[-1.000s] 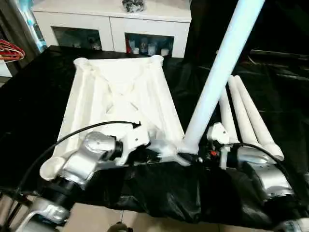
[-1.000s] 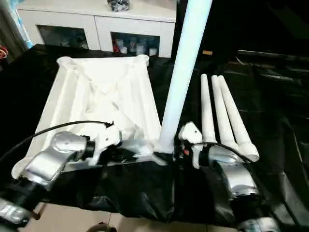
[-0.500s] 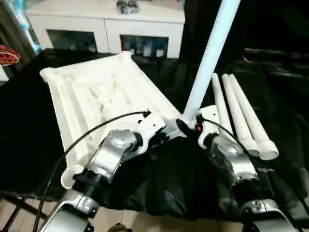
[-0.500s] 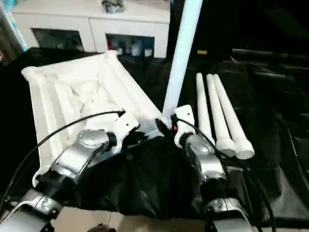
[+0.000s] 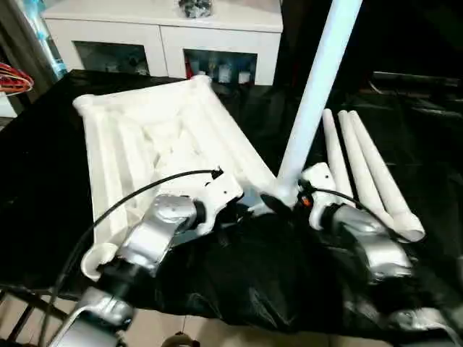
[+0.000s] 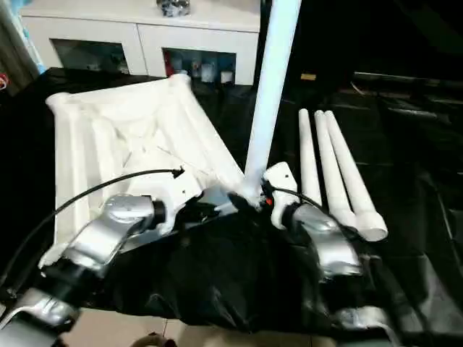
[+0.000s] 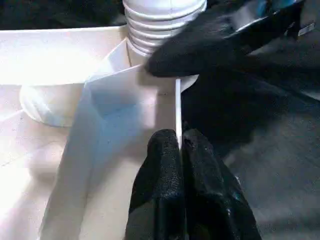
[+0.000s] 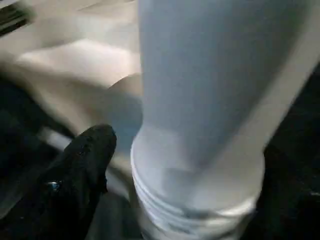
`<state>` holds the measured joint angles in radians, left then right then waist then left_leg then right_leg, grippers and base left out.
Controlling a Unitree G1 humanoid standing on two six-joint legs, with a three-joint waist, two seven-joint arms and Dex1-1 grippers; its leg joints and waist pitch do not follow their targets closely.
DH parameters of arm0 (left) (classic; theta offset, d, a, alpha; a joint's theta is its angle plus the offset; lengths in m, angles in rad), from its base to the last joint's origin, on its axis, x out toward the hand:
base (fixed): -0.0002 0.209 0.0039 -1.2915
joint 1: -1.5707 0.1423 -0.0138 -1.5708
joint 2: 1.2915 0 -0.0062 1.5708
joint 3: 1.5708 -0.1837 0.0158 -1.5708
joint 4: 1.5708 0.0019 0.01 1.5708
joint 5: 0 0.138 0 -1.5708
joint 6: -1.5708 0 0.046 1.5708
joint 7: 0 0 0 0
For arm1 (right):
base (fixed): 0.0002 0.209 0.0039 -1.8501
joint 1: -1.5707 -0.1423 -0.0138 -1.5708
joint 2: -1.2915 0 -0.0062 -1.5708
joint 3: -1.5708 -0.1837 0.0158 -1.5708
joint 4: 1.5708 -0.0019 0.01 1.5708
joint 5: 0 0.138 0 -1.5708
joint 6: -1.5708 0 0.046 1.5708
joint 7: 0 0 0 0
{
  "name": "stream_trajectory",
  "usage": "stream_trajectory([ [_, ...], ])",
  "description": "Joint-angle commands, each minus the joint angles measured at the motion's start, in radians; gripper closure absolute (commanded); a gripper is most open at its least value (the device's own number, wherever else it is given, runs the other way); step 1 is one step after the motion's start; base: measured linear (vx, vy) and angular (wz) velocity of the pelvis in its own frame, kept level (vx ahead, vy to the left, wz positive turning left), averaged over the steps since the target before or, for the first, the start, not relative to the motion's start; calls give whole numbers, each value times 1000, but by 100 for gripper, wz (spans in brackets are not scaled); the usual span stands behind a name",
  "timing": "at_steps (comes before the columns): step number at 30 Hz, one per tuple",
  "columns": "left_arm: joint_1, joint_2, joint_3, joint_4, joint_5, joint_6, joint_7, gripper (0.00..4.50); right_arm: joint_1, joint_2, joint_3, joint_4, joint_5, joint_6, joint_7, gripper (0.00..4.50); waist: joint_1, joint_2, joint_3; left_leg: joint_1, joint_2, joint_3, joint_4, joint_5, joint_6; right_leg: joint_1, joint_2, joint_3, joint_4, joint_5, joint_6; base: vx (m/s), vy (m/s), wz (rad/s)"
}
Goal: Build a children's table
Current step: Rotate leg to tighten
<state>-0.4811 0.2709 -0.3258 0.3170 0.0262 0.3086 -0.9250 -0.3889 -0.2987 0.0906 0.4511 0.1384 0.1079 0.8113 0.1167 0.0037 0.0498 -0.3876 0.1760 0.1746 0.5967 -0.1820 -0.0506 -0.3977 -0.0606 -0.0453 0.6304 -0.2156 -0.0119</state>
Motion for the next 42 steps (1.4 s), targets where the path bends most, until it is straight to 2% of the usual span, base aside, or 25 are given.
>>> stream_trajectory([
  [1, -7, -16, -6, -54, -59, -50, -50, 450, 4, -5, 30, -42, 19, 5, 66, 37, 0, -5, -64, 18, 56, -17, -65, -121, 82, 49, -86, 45, -72, -11, -229, 0, 0, 0],
  [3, 3, 18, -7, -80, -77, -51, -108, 450, 22, -51, 42, -73, 33, 4, 145, 37, 3, -7, -65, 17, 57, -18, -64, -120, 82, 53, -87, 44, -69, -11, -233, 0, 0, 0],
  [9, 13, 63, -8, -97, -86, -54, -175, 450, 45, -104, 54, -117, 56, 26, 236, 37, 3, -5, -60, 18, 57, -17, -66, -145, 78, 51, -86, 45, -76, -65, -230, 0, 0, 0],
  [15, 16, 90, -18, -103, -96, -51, -219, 450, 53, -120, 59, -136, 71, 47, 272, 88, 2, -5, -62, 19, 57, -17, -64, -128, 79, 49, -86, 45, -73, -44, -239, 0, 0, 0],
  [16, 17, 91, -19, -104, -96, -50, -222, 450, 54, -119, 60, -137, 74, 53, 277, 109, 3, -5, -63, 19, 57, -17, -64, -126, 78, 50, -85, 44, -72, -41, -240, 0, 0, 0],
  [19, 19, 92, -19, -105, -97, -45, -226, 450, 57, -118, 64, -141, 76, 62, 282, 117, 3, -6, -64, 19, 57, -17, -64, -119, 81, 49, -85, 44, -70, -25, -244, 0, 0, 0],
  [20, 20, 91, -19, -105, -97, -44, -227, 450, 61, -115, 68, -144, 75, 66, 280, 143, 3, -6, -64, 19, 57, -17, -63, -117, 81, 50, -85, 44, -69, -20, -246, 0, 0, 0],
  [22, 21, 90, -18, -104, -96, -45, -227, 450, 65, -113, 71, -148, 74, 72, 276, 155, 4, -6, -63, 19, 57, -17, -64, -122, 80, 51, -86, 44, -70, -29, -243, 0, 0, 0],
  [26, 21, 62, -14, -98, -89, -31, -186, 450, 70, -60, 65, -135, 42, 123, 147, 173, 2, -6, -62, 19, 57, -18, -67, -126, 70, 49, -85, 44, -72, -50, -238, 0, 0, 0],
  [28, 1, 25, -9, -77, -69, -3, -119, 450, 40, -7, 34, -72, 3, 145, -11, 174, -8, -8, -59, 18, 54, -18, -71, -153, 42, 49, -86, 43, -79, -111, -229, 0, 0, 0],
  [31, -32, -29, -2, -35, -39, 20, -25, 450, 13, 54, -9, -24, 6, 164, -133, 175, -17, -6, -57, 26, 53, -18, -73, -193, 13, 44, -87, 46, -88, -190, -214, 0, 0, 0],
  [36, -96, -134, 30, 63, -3, 52, 158, 450, -53, 147, -49, 83, -26, 146, -354, 176, -20, -4, -58, 21, 50, -19, -73, -188, 3, 46, -89, 47, -91, -202, -196, 0, 0, 0],
  [38, -124, -175, 38, 105, 3, 44, 222, 450, -97, 197, -51, 140, -27, 95, -404, 176, -22, -3, -61, 22, 50, -19, -72, -182, 0, 44, -88, 47, -90, -179, -199, 0, 0, 0],
  [40, -124, -179, 36, 104, 4, 40, 221, 450, -106, 211, -56, 146, -18, 83, -402, 176, -19, -4, -64, 17, 50, -20, -70, -153, 12, 50, -88, 46, -83, -114, -204, 0, 0, 0],
  [41, -122, -179, 36, 102, 3, 39, 215, 450, -108, 213, -57, 147, -16, 81, -399, 120, -19, -4, -64, 17, 50, -20, -69, -144, 18, 50, -87, 46, -81, -94, -206, 0, 0, 0],
  [42, -120, -181, 36, 100, 2, 40, 211, 450, -113, 218, -61, 151, -18, 79, -400, 106, -18, -4, -66, 16, 50, -19, -68, -128, 29, 51, -86, 45, -77, -56, -211, 0, 0, 0],
])
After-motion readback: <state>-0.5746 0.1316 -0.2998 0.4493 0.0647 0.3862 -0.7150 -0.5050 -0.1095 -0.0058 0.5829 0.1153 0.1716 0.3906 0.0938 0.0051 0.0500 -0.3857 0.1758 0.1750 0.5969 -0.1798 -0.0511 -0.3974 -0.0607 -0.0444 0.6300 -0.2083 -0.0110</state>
